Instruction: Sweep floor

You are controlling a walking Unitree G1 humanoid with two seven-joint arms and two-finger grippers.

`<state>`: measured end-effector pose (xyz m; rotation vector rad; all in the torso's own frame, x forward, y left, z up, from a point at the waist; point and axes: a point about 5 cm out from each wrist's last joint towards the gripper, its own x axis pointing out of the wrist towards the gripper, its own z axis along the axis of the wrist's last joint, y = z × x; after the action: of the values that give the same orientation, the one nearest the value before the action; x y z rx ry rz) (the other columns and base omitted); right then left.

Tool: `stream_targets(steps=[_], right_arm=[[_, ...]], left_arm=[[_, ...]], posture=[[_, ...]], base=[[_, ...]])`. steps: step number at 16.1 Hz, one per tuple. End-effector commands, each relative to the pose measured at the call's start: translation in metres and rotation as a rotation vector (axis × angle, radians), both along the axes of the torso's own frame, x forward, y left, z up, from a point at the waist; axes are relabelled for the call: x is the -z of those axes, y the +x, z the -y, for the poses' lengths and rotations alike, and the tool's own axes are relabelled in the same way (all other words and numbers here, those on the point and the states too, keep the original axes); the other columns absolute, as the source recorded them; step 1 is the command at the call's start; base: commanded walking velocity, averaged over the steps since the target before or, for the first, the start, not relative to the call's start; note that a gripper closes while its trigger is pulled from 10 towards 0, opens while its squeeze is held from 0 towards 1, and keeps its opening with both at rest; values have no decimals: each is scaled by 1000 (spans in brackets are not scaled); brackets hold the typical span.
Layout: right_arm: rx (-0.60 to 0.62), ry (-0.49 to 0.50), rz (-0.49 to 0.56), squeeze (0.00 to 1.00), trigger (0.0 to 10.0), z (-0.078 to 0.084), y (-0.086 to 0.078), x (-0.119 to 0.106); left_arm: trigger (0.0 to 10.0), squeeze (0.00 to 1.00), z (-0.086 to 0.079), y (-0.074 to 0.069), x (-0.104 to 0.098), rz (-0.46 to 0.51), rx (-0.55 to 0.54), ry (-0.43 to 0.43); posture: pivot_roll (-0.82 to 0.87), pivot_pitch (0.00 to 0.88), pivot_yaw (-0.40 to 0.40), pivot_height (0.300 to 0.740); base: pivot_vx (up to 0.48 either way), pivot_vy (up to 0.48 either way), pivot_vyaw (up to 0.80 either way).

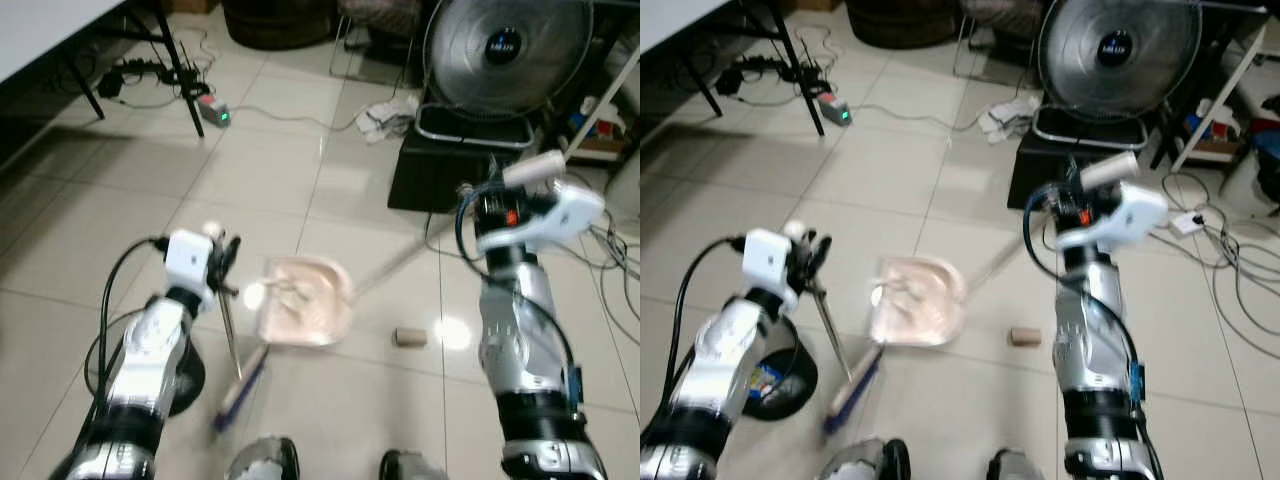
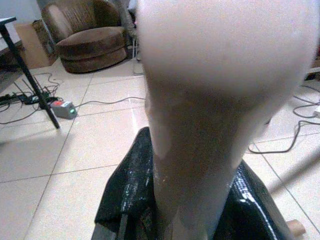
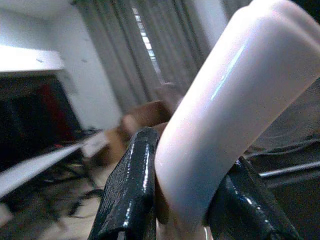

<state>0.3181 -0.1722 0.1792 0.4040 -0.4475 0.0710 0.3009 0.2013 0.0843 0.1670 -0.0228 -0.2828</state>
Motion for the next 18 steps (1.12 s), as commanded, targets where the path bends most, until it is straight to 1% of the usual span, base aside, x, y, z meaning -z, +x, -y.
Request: stream_targets(steps=[1,2,4,5,6,7,10,12,15,18], right_arm=[[-70,53,62,0,10000,-7,2,-28],[-107,58,76,0,10000,-11,1,-39],[-174,78,92,0,10000,-18,0,-62],[-182,91,100,0,10000,-20,1,-70],[-181,96,100,0,10000,-19,1,-73],[-174,145,101,0,10000,-17,3,-83],[-164,144,71,0,10000,-13,3,-85],[-121,139,30,0,10000,-10,5,-79],[-99,148,6,0,10000,-7,6,-74],[-92,149,-6,0,10000,-7,6,-72]], left_arm=[[10000,0,-7,-10,4,-18,-12,9],[10000,0,-10,-17,6,-25,-27,9],[10000,0,-10,-29,6,-34,-46,-1],[10000,0,-10,-32,5,-30,-56,-4],[10000,0,-10,-34,4,-28,-62,-7],[10000,0,-10,-42,2,-16,-82,-12],[10000,0,-10,-50,-2,-14,-110,-14],[10000,0,-9,-52,-6,-2,-114,-6],[10000,0,-5,-51,-13,21,-107,1],[10000,0,-2,-53,-13,15,-90,9]], posture=[[-38,51,60,740],[-43,48,60,740],[-38,42,50,740],[-37,40,48,740],[-35,37,45,740],[-29,28,37,740],[-23,20,29,740],[-17,14,26,740],[-13,2,30,740],[-10,0,32,740]], base=[[0,0,0],[0,0,0],[0,0,0],[0,0,0],[0,0,0],[0,0,800],[0,0,800],[0,0,800],[0,0,800],[268,0,800]])
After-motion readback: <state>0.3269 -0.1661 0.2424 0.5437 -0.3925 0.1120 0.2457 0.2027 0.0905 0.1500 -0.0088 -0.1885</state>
